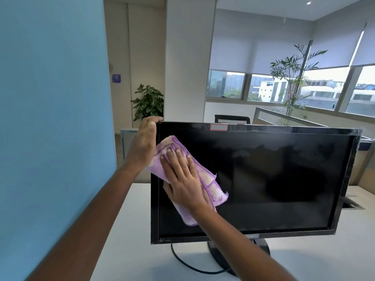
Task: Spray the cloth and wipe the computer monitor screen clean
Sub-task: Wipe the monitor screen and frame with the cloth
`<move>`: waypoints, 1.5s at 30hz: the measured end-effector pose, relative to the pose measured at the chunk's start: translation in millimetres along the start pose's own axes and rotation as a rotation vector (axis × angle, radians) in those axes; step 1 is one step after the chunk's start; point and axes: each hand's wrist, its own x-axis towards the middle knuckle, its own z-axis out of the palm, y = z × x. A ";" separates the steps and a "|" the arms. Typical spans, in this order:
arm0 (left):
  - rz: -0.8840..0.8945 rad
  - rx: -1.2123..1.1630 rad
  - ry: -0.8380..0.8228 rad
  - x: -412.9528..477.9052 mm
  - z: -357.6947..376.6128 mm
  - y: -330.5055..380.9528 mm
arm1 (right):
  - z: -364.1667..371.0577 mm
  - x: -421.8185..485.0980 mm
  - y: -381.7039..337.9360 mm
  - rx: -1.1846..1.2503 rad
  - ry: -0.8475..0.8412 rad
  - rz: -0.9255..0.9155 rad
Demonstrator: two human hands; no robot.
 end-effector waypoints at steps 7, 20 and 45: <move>-0.039 -0.033 -0.003 -0.2 1.0 7.6 | -21.5 38.4 -13.5 0.126 0.043 0.222; -0.001 0.067 -0.031 -1.0 1.3 -0.6 | 9.3 -70.6 -42.9 0.094 -0.053 0.086; -0.403 0.005 0.086 -164.6 68.6 -50.3 | -18.9 -197.0 41.2 -0.054 -0.356 -0.124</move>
